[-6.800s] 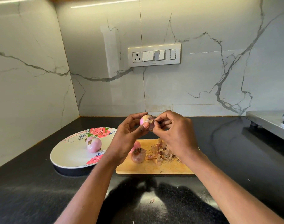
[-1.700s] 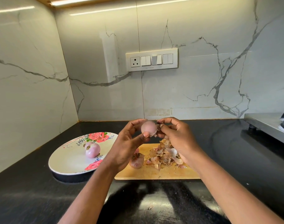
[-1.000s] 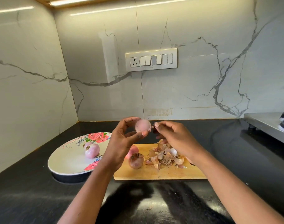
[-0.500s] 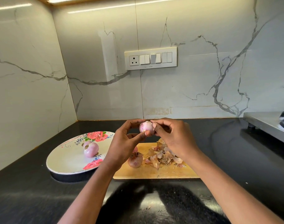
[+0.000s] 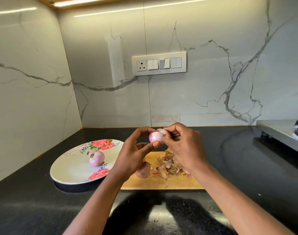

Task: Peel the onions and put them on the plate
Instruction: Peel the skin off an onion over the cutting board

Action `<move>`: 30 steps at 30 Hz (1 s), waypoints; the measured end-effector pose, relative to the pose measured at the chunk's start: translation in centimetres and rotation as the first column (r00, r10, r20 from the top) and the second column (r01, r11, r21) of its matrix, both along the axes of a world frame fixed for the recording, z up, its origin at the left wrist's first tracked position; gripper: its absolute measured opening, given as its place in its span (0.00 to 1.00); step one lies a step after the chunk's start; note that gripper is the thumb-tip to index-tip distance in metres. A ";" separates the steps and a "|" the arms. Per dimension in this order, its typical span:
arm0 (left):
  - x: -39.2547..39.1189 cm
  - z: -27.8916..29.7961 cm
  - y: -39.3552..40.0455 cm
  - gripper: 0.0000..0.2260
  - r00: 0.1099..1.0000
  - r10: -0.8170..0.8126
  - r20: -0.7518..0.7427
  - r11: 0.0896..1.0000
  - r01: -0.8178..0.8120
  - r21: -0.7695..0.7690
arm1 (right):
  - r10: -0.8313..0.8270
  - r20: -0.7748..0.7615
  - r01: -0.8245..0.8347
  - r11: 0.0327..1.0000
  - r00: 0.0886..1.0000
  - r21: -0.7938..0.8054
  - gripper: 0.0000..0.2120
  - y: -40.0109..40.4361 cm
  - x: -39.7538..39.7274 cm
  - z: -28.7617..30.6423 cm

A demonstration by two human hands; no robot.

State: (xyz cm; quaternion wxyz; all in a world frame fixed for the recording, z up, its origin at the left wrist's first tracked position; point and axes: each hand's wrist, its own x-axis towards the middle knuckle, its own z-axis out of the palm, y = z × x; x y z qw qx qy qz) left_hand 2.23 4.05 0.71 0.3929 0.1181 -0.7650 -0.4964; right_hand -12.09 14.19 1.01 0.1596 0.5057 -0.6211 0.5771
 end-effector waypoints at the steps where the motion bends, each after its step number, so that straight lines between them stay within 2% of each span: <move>1: 0.0 0.0 0.1 0.19 1.000 -0.010 -0.004 1.000 0.010 0.009 | 0.025 0.048 -0.025 1.000 0.999 -0.004 0.04 0.1 -0.2 0.1; 4: 0.0 0.2 0.0 0.19 1.000 -0.010 -0.016 1.000 0.011 0.021 | 0.156 0.218 -0.165 0.986 0.964 0.025 0.04 0.5 -0.8 0.5; 7: 0.0 0.2 -0.2 0.19 1.000 -0.010 -0.017 1.000 0.011 0.014 | 0.219 0.308 -0.251 0.966 0.926 0.068 0.08 0.3 -0.9 0.7; 13: 0.1 0.2 -0.3 0.20 1.000 -0.023 0.008 1.000 0.023 -0.008 | 0.254 0.269 -0.301 0.942 0.929 0.148 0.20 0.3 -0.8 0.6; 17: 0.1 0.2 -0.2 0.20 0.998 -0.040 0.041 0.999 0.041 -0.011 | 0.259 0.321 -0.305 0.947 0.911 0.103 0.10 0.0 -1.3 0.5; 21: -0.1 0.1 -0.2 0.20 0.996 -0.079 0.046 0.997 0.078 0.008 | 0.247 0.400 -0.304 0.949 0.883 0.084 0.07 0.1 -1.4 0.4; 23: -0.1 0.1 -0.3 0.19 0.996 -0.085 0.038 0.996 0.084 0.030 | 0.269 0.485 -0.336 0.940 0.832 0.054 0.07 -0.1 -1.2 0.3; 27: 0.0 0.1 -0.4 0.20 0.997 -0.079 -0.012 0.993 0.080 0.089 | 0.400 0.701 -0.425 0.893 0.590 -0.151 0.09 -0.4 -0.7 0.6; 29: -0.1 0.0 -0.5 0.21 0.997 -0.076 -0.030 0.991 0.079 0.108 | 0.406 0.708 -0.436 0.887 0.578 -0.153 0.09 -0.3 -0.8 0.8; 30: -0.1 -0.1 -0.6 0.21 0.996 -0.073 -0.044 0.990 0.078 0.120 | 0.389 0.695 -0.425 0.896 0.605 -0.132 0.08 -0.2 -1.0 0.8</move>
